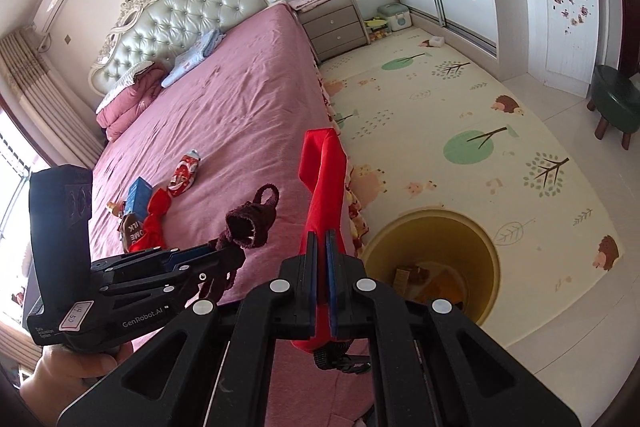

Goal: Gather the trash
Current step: 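Carry the cord and red bag to the yellow bin and open the left gripper, then open the right gripper over the yellow bin to drop the red bag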

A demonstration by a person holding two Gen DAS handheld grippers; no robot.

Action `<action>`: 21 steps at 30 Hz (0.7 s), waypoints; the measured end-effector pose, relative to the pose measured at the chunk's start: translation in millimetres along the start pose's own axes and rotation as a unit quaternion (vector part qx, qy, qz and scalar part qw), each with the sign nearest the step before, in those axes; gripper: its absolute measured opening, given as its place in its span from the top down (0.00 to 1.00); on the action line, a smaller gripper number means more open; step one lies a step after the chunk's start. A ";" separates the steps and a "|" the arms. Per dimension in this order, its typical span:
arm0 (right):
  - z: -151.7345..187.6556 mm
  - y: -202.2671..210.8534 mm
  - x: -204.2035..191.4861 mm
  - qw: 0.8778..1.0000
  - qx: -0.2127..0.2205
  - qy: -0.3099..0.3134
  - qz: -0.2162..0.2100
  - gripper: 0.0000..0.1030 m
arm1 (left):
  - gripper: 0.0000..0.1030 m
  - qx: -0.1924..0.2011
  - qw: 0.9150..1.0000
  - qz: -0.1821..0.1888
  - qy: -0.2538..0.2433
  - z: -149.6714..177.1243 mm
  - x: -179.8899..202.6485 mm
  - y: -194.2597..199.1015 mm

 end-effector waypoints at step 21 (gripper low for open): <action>-3.5 -32.2 89.9 0.996 -0.029 -0.074 0.052 0.74 | 0.29 -0.050 0.999 0.010 0.010 -15.9 20.0 -84.1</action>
Point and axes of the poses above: each gripper's, at about its wrist camera, not at the fingertips, and y roughly against the way its jaws point, x to its right, z to its underside, the point moved 4 cm from there along -y, roughly the way its jaws point, and after that the axes turned 13 degrees about z, right-handed, at the moved point
